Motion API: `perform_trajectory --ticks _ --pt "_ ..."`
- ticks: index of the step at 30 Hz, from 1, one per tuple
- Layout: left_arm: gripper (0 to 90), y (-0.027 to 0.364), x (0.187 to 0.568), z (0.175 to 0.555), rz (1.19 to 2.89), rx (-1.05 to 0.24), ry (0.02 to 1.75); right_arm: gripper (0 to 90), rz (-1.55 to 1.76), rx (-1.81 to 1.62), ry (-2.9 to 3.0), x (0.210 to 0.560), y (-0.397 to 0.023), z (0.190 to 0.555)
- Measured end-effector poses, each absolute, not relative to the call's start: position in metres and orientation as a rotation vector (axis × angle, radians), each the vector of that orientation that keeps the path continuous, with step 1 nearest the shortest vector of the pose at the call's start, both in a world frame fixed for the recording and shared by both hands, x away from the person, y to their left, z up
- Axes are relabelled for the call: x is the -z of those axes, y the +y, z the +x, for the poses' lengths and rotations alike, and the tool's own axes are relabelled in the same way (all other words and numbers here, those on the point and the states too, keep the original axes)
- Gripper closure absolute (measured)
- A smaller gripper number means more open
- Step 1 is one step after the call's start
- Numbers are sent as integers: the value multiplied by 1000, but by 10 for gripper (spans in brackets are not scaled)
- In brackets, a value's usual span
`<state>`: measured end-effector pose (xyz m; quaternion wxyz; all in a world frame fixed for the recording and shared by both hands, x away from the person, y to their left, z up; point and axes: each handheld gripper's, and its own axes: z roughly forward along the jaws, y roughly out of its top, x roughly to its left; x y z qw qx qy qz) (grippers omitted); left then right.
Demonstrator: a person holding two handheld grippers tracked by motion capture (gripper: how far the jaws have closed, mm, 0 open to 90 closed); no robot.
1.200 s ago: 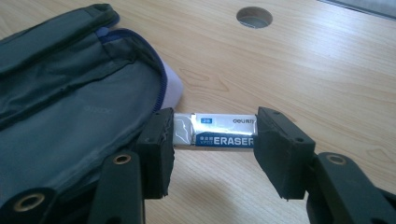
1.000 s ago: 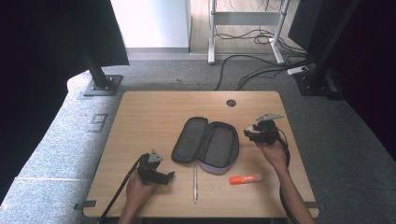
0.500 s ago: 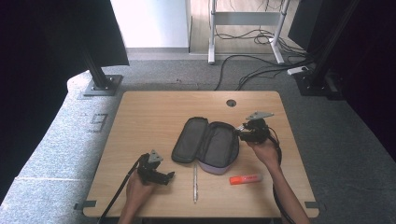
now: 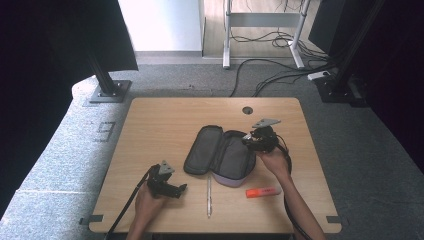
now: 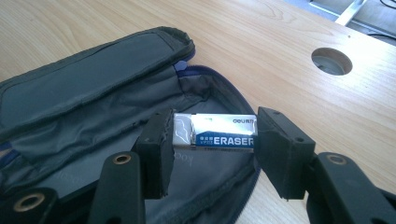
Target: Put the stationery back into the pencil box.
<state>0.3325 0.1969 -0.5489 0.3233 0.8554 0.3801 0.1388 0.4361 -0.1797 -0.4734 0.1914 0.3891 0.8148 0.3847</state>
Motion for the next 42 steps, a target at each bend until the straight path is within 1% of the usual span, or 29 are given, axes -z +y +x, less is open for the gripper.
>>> perform_trajectory --ticks 16,33,42 --pt "0 197 549 332 2245 -362 994 472 1070 -1023 2321 491 -154 450" --pt "3 197 549 332 2245 -360 990 472 1092 -962 2356 516 -144 465" --pt "3 197 549 332 2245 -360 989 464 1100 -933 2377 523 -139 468"
